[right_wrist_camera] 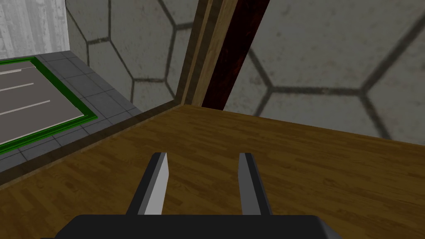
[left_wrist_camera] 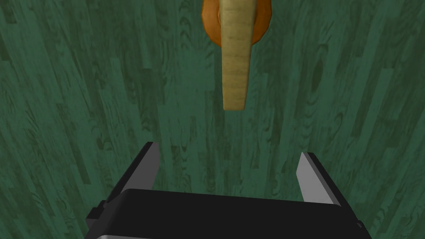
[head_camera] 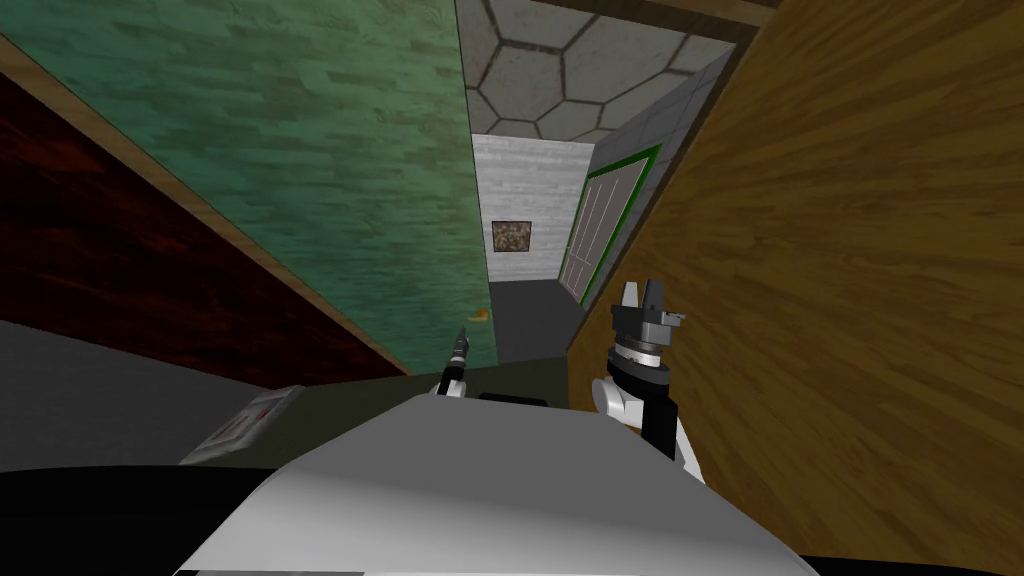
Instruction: Pull the door open
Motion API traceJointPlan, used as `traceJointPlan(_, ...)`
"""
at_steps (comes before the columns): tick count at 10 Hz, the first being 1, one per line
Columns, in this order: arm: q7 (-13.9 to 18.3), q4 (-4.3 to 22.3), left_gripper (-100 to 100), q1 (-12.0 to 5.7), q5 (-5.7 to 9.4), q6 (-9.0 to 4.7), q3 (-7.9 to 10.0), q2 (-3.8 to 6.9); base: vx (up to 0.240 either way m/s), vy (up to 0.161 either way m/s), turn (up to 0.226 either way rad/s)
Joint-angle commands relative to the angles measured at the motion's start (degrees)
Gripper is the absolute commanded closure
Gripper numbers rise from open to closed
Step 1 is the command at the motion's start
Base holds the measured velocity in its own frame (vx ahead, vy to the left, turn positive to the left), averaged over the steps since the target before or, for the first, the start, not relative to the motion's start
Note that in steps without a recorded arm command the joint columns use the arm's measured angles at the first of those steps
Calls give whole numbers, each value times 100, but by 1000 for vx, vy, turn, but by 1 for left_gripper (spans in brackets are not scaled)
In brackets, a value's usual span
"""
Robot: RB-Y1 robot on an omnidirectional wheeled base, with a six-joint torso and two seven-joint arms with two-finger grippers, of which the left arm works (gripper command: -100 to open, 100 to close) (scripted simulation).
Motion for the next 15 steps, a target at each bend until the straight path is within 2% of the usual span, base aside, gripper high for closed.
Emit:
traceJointPlan(1, -2, -21, -100, -11, 44, 6, 64, -55, 209, -40, -15)
traceJointPlan(6, -17, -19, -100, -62, 130, -19, 189, -192, 217, -54, -8)
traceJointPlan(7, -14, -18, -100, -57, 122, -16, 176, -176, 94, -15, 1)
traceJointPlan(8, -14, -18, 100, -57, 122, -16, 176, -176, -12, 2, 3)
traceJointPlan(13, -14, -18, 100, -57, 122, -16, 176, -176, -18, 2, -4)
traceJointPlan(15, 6, 14, 100, -55, 136, 6, 159, -97, -161, 34, -15)
